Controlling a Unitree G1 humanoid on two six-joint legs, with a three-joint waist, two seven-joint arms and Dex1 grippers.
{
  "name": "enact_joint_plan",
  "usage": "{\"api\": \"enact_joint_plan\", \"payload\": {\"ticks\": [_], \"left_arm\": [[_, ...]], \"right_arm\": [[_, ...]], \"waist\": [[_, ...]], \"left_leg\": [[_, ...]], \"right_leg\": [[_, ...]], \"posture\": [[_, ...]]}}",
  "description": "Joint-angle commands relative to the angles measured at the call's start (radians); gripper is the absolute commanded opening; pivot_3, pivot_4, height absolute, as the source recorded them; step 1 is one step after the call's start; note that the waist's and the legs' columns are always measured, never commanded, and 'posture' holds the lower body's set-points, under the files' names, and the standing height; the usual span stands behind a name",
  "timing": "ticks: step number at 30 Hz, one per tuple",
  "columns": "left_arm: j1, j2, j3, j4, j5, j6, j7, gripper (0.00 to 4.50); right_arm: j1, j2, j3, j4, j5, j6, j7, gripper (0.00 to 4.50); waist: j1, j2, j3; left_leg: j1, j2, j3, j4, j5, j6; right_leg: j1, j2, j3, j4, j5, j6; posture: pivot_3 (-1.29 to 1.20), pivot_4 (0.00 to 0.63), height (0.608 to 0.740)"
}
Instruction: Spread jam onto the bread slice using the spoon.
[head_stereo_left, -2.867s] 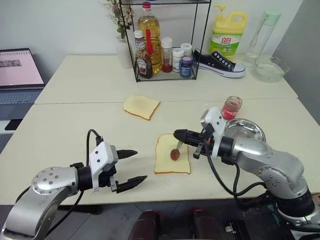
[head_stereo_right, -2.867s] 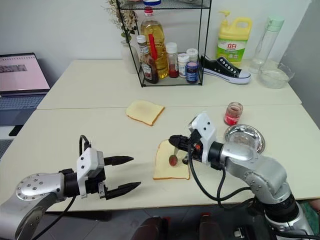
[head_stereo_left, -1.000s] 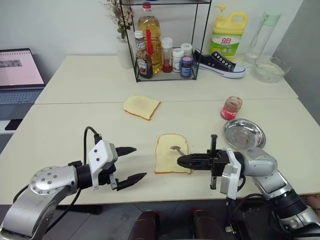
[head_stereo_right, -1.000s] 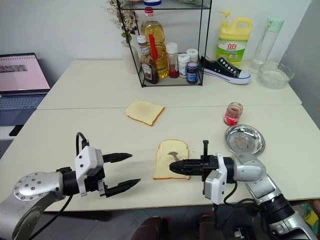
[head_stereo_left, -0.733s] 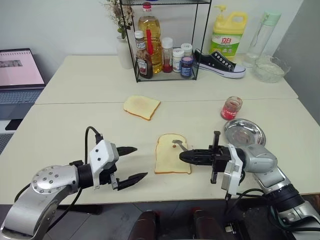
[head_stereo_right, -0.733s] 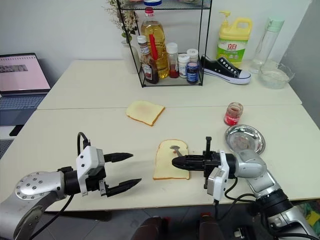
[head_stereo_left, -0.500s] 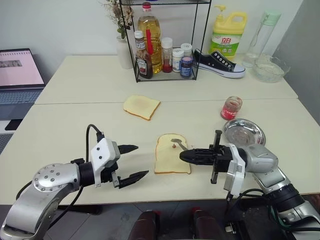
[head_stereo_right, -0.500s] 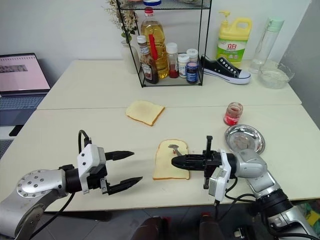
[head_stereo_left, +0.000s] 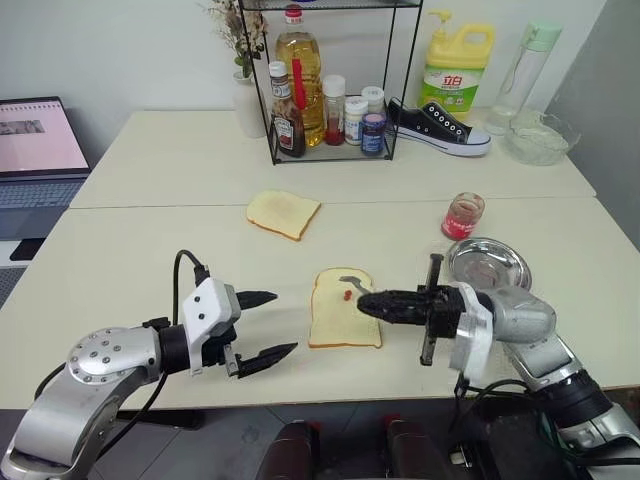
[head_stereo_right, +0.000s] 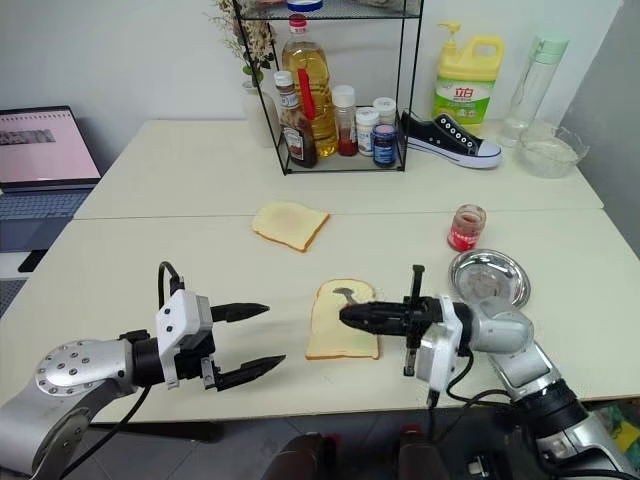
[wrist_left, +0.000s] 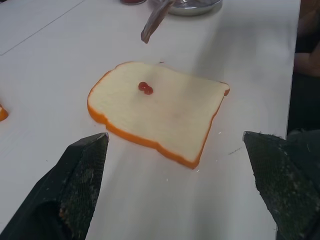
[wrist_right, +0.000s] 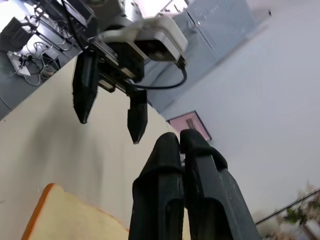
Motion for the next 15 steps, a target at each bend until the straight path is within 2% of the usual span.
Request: {"api": "enact_joint_plan", "payload": {"ticks": [1, 5, 9, 12, 15], "left_arm": [[-0.005, 0.007, 0.035, -0.01, -0.003, -0.009, 0.011, 4.5], [-0.025, 0.014, 0.04, 0.001, -0.004, -0.003, 0.015, 4.5], [-0.043, 0.015, 0.034, 0.019, 0.007, -0.011, 0.019, 4.5], [-0.053, 0.014, 0.029, 0.03, 0.009, -0.015, 0.017, 4.5], [-0.06, 0.013, 0.025, 0.041, 0.013, -0.021, 0.014, 4.5]], "right_arm": [[-0.056, 0.002, -0.05, -0.176, 0.185, 0.341, -0.092, 0.03], [-0.114, 0.016, -0.118, -0.276, 0.421, 0.727, -0.252, 0.03], [-0.168, 0.045, -0.22, -0.244, 0.797, 1.109, -0.497, 0.03], [-0.196, 0.062, -0.278, -0.189, 1.003, 1.274, -0.617, 0.03], [-0.208, 0.081, -0.314, -0.144, 1.099, 1.363, -0.688, 0.03]], "waist": [[0.0, 0.0, 0.0], [0.003, 0.0, 0.0], [0.003, 0.0, 0.0], [0.002, 0.0, 0.0], [0.002, 0.0, 0.0]], "left_leg": [[0.0, 0.0, 0.0, 0.0, 0.0, 0.0], [0.0, 0.0, -0.001, 0.0, 0.0, 0.0], [0.0, 0.0, -0.001, 0.0, 0.0, 0.0], [-0.001, -0.001, -0.001, 0.0, 0.0, 0.0], [-0.001, -0.001, -0.001, 0.0, 0.0, 0.0]], "right_leg": [[0.0, 0.0, 0.0, 0.0, 0.0, 0.0], [0.0, -0.001, -0.001, 0.0, 0.0, 0.0], [0.0, -0.002, -0.001, 0.0, 0.0, 0.0], [0.0, -0.002, -0.001, 0.0, 0.0, 0.0], [-0.001, -0.002, -0.001, 0.0, 0.0, 0.0]], "posture": [[0.0, 0.15, 0.74], [0.0, 0.15, 0.74], [0.0, 0.15, 0.74], [0.0, 0.15, 0.74], [0.0, 0.15, 0.74]]}}
